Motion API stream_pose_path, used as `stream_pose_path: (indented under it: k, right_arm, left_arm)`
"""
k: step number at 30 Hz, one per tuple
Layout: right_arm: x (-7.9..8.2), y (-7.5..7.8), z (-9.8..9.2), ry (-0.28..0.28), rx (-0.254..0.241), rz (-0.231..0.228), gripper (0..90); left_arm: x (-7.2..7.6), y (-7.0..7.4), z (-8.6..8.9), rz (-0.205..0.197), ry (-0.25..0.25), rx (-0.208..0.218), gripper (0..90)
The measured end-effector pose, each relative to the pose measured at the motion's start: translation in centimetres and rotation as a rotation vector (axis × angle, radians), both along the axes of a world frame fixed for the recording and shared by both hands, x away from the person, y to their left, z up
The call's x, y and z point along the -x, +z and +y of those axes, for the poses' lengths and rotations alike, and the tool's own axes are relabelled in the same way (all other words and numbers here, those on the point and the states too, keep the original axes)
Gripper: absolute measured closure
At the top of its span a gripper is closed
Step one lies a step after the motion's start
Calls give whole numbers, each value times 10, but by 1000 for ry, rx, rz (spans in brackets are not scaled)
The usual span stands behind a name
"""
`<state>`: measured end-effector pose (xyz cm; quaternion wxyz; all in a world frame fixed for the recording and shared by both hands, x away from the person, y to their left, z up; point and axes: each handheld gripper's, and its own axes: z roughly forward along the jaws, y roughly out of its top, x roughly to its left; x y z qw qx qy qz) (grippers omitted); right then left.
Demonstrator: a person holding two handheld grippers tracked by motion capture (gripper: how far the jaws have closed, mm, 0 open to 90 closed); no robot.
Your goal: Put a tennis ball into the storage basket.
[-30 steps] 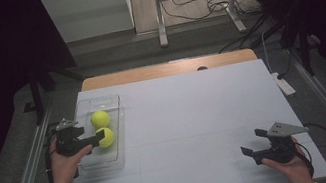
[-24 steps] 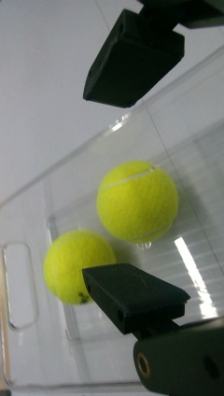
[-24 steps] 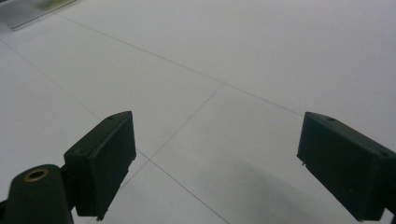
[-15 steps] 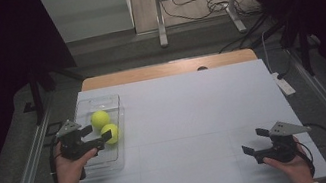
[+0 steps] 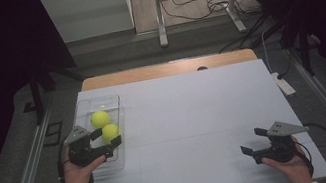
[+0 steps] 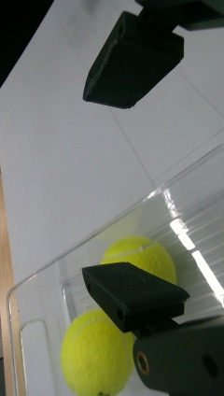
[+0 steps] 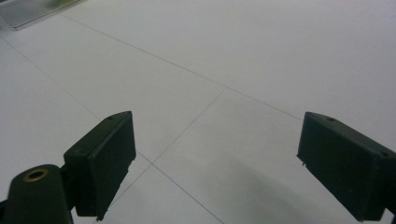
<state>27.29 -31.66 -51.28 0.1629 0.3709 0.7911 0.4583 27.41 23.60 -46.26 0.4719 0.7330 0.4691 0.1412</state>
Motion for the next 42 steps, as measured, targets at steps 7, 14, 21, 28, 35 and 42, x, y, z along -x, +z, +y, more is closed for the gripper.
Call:
stream_pose_path:
  k: [7, 14, 21, 28, 35, 42]
  right_arm:
    - [3, 1, 0, 1, 3, -4, 115]
    - [4, 2, 0, -1, 3, -8, 115]
    - [4, 2, -2, 1, 4, -7, 115]
    - [5, 2, -4, 1, -5, -10, 115]
    - [5, 2, -3, 4, -3, -10, 115]
    - [4, 2, -3, 8, -6, -12, 115]
  left_arm:
    - [11, -7, -12, 7, -37, -13, 148]
    - [24, -14, -23, -14, -59, -30, 139]
    - [34, -24, -26, -41, -68, -51, 134]
    - [42, -30, -25, -50, -65, -63, 132]
    - [41, -32, -23, -45, -59, -64, 131]
    - [40, -32, -21, -46, -53, -57, 131]
